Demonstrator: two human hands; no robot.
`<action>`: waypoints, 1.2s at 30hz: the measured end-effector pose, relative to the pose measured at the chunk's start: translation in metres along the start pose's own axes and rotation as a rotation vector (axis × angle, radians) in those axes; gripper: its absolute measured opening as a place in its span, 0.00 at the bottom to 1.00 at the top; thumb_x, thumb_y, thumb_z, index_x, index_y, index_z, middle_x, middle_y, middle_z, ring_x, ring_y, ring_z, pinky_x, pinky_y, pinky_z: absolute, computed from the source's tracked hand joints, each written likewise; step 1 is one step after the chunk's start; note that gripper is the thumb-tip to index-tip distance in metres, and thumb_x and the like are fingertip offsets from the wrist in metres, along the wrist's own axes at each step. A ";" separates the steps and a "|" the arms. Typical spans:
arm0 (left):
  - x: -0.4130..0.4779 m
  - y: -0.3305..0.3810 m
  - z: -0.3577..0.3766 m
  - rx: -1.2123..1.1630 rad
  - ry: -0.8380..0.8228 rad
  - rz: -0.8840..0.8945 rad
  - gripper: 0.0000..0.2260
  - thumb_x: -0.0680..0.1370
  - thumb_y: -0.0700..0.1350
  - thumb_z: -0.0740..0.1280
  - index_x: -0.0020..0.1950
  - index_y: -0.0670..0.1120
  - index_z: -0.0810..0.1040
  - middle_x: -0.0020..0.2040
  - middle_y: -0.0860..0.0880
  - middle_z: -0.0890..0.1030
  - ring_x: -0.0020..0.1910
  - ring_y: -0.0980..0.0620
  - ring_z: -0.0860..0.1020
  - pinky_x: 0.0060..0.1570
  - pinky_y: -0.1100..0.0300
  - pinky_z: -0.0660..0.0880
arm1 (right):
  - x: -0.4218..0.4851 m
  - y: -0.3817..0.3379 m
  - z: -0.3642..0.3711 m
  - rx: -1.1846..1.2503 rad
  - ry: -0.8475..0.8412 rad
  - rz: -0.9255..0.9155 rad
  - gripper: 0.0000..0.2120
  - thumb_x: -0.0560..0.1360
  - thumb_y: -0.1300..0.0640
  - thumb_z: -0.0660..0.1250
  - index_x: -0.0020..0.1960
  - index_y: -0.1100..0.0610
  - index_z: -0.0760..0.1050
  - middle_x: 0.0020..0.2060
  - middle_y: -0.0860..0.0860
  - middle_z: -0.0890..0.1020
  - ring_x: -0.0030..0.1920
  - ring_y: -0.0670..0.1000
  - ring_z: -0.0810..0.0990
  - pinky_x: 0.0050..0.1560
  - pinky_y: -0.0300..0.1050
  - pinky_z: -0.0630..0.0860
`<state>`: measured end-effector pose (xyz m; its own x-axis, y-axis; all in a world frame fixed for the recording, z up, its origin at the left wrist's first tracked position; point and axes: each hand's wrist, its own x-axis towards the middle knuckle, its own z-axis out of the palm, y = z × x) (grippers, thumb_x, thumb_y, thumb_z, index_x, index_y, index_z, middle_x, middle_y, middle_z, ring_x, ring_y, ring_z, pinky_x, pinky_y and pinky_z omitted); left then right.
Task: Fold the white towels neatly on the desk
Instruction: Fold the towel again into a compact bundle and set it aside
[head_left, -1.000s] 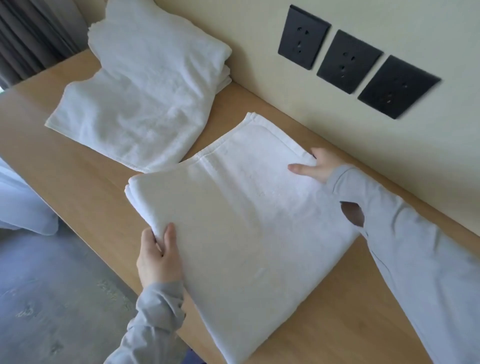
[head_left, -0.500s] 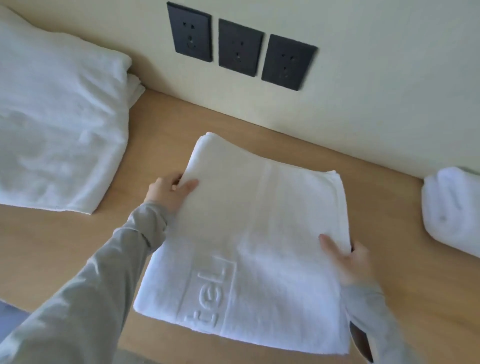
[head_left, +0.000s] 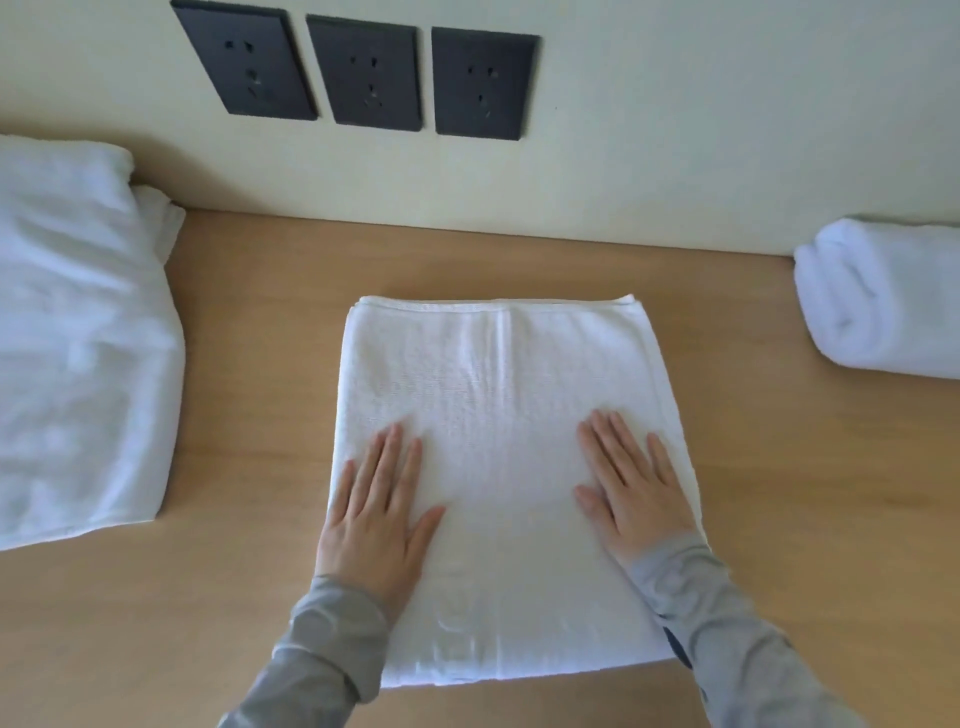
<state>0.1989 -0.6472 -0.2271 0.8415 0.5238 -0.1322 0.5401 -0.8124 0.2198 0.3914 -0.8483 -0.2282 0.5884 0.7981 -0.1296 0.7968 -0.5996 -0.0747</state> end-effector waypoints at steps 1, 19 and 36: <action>0.001 -0.001 0.001 -0.001 -0.014 0.015 0.30 0.79 0.61 0.42 0.76 0.46 0.57 0.76 0.48 0.58 0.75 0.51 0.56 0.74 0.54 0.46 | -0.003 0.006 0.001 -0.001 -0.020 0.017 0.28 0.78 0.44 0.44 0.75 0.55 0.52 0.75 0.49 0.54 0.75 0.50 0.53 0.72 0.54 0.48; -0.056 -0.034 -0.028 0.210 -0.303 0.563 0.55 0.56 0.74 0.66 0.73 0.40 0.63 0.74 0.44 0.62 0.73 0.47 0.61 0.71 0.52 0.54 | -0.087 0.045 -0.020 -0.105 -0.232 -0.431 0.49 0.62 0.36 0.70 0.73 0.62 0.60 0.74 0.57 0.60 0.74 0.53 0.57 0.72 0.51 0.51; 0.050 -0.043 -0.140 -0.825 0.014 -0.139 0.17 0.55 0.57 0.75 0.43 0.60 0.79 0.42 0.56 0.81 0.42 0.60 0.78 0.39 0.64 0.75 | 0.022 0.075 -0.112 1.291 0.096 0.266 0.15 0.66 0.66 0.75 0.45 0.51 0.75 0.32 0.41 0.82 0.33 0.40 0.80 0.29 0.34 0.75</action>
<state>0.2162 -0.5503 -0.1074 0.7648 0.6126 -0.1995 0.4551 -0.2944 0.8404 0.4792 -0.8688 -0.1261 0.7554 0.6171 -0.2205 -0.0155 -0.3197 -0.9474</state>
